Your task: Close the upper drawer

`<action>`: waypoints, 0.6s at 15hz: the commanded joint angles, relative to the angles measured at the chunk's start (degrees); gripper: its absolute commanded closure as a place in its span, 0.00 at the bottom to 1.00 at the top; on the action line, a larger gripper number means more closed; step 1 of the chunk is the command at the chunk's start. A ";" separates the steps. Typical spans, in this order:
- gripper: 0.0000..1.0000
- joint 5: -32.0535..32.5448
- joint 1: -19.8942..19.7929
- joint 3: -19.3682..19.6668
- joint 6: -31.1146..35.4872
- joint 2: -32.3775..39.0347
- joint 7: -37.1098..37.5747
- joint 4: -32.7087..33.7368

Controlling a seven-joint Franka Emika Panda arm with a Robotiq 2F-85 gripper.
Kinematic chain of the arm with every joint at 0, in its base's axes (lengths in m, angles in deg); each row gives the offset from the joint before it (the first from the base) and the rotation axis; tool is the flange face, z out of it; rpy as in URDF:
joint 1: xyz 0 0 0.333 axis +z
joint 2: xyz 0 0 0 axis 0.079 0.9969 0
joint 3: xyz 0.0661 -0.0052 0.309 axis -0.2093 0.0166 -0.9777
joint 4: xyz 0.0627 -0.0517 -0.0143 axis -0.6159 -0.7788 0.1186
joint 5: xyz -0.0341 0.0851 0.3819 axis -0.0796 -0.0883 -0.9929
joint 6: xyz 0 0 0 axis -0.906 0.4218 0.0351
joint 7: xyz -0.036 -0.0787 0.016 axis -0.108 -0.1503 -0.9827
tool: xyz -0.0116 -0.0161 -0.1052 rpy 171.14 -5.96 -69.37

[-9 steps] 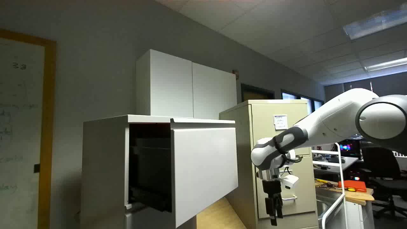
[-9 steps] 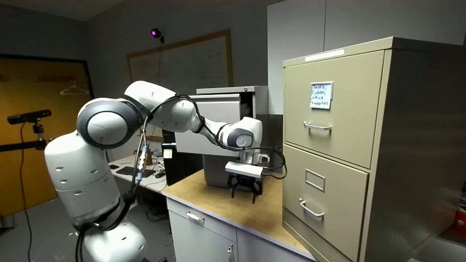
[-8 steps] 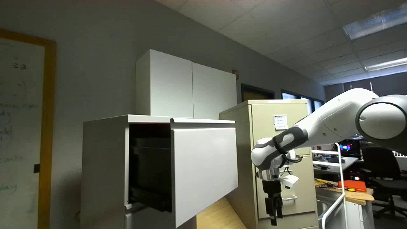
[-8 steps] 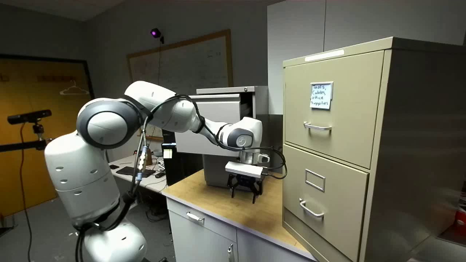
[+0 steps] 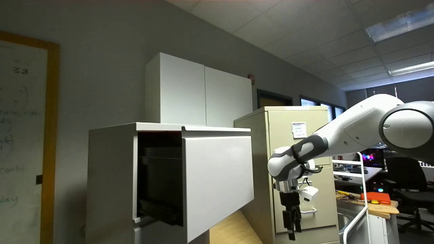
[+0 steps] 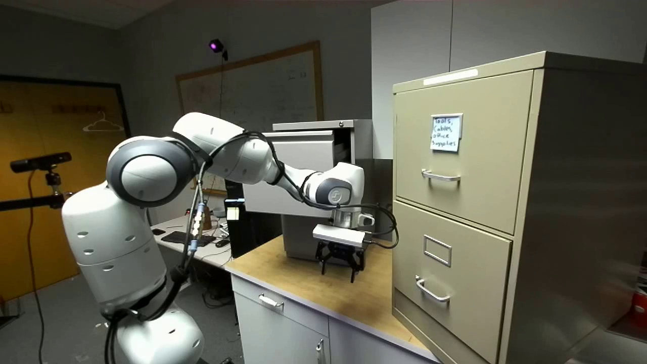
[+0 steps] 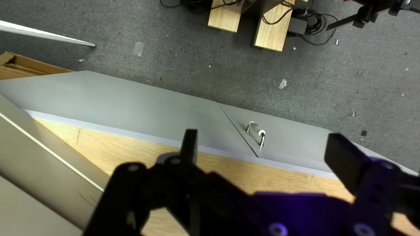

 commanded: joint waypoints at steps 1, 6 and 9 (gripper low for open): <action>0.00 -0.26 -1.91 -1.85 -0.09 0.09 -0.20 0.07; 0.00 -0.41 -2.18 -2.84 2.14 -0.53 0.92 -0.03; 0.00 -1.27 -1.98 -3.85 4.91 -1.76 0.89 0.21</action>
